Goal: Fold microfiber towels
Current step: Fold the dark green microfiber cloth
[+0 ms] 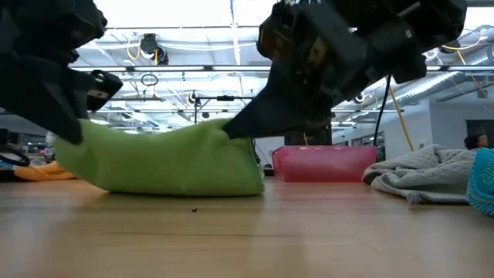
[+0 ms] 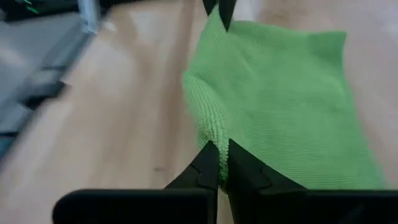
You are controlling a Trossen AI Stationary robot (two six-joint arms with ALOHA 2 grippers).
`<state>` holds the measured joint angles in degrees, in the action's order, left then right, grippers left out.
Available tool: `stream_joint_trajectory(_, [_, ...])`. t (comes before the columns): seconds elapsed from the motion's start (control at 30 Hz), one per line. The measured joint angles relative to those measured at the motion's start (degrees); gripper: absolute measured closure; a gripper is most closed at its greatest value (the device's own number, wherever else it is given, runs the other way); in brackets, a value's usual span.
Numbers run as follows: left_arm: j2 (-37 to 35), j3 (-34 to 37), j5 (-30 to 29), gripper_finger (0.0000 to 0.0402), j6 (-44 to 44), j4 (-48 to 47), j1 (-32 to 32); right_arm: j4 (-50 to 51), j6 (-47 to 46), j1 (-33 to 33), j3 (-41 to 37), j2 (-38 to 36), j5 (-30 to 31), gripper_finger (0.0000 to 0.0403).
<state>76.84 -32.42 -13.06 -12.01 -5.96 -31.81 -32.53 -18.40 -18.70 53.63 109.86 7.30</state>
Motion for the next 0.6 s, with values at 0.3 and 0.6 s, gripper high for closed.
stream_joint_trajectory(0.3, [-0.80,0.00,13.05,0.0375,-0.32,6.53,0.05,-5.64,-7.36,-0.92,0.00,0.00,-4.47,0.0394])
stream_joint_trajectory(0.6, [-0.74,-0.04,13.09,0.0390,2.32,1.83,7.73,-1.17,-7.97,4.19,0.00,0.00,-4.64,0.0394])
